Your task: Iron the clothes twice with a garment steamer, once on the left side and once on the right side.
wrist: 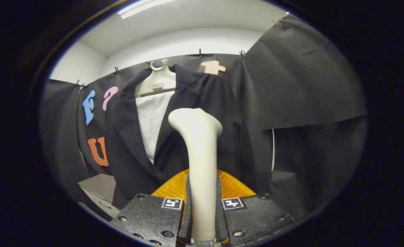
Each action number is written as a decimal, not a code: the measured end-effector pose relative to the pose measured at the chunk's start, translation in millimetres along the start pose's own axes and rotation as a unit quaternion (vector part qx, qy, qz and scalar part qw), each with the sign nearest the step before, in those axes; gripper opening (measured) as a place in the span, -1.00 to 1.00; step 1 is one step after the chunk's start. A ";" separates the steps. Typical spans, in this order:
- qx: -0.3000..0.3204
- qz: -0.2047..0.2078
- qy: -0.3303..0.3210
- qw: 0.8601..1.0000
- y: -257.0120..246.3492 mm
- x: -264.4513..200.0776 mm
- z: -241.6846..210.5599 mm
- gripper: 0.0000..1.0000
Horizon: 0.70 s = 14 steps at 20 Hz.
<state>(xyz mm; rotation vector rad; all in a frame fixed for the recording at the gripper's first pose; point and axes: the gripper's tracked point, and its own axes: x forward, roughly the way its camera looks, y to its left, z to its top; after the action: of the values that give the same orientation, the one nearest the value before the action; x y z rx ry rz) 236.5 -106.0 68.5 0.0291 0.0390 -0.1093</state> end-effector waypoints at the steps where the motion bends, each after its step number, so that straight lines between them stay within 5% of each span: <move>1: 0.000 -0.001 0.008 1.000 -0.3 -1.8 -11.8 -0.42; 14: -0.027 -0.041 0.092 0.995 -27.1 -19.5 -135.2 -0.42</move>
<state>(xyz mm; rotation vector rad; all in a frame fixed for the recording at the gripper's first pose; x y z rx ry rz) 209.1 -126.6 -66.5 -0.0163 0.2275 -0.1878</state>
